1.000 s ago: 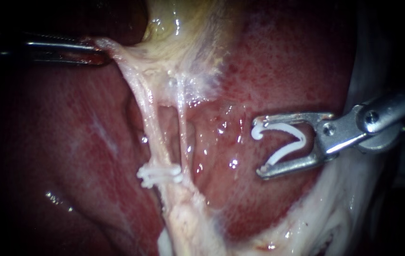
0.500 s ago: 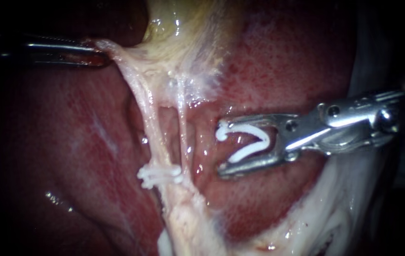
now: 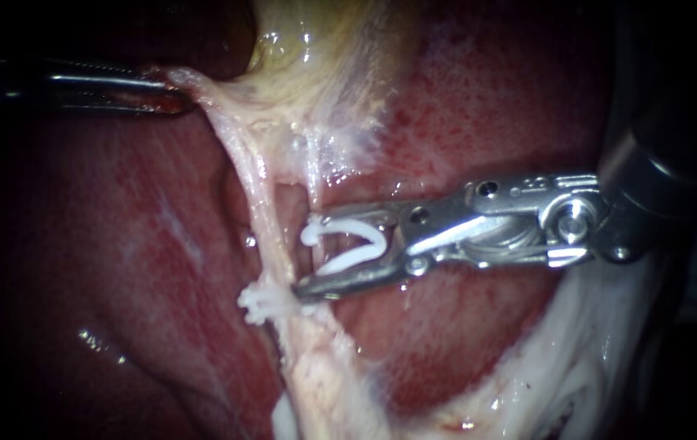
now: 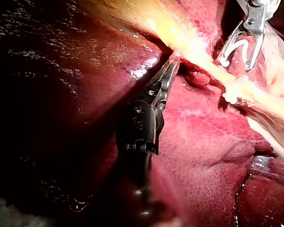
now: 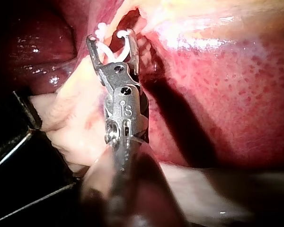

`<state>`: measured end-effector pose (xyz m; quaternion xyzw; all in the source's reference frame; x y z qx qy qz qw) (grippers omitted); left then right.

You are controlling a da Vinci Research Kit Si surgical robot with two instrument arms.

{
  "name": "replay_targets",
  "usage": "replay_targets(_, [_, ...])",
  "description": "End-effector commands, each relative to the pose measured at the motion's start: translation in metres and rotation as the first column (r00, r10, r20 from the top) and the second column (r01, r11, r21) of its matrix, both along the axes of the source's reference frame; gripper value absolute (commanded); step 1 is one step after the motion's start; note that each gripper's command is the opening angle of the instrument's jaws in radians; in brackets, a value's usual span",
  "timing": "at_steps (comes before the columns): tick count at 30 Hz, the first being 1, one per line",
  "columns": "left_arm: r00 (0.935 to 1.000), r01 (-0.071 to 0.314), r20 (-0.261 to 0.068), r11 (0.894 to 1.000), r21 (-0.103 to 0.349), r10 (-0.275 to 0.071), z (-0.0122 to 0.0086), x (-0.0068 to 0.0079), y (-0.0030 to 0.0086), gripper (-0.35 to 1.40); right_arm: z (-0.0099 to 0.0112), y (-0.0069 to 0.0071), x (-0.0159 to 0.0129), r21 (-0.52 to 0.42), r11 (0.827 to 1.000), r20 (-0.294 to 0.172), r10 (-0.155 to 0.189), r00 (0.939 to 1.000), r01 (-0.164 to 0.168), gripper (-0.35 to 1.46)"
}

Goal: Clipping third clip left tube

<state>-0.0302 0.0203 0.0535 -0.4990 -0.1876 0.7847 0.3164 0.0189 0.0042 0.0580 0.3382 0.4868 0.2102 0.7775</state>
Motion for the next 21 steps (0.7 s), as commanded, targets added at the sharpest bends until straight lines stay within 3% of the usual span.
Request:
replay_targets(1, [1.0,0.0,-0.001,1.0,0.0,0.0,0.0,0.0,0.0,-0.35,0.0003,0.0,0.0,0.009,1.0,-0.003,0.001,1.0,-0.001,0.5])
replay_targets(21, [1.0,0.001,-0.001,1.0,-0.001,-0.001,0.0002,-0.0001,-0.0001,-0.35,0.0055,-0.0007,0.0003,0.11,0.994,-0.03,-0.015,0.9994,0.018,0.5])
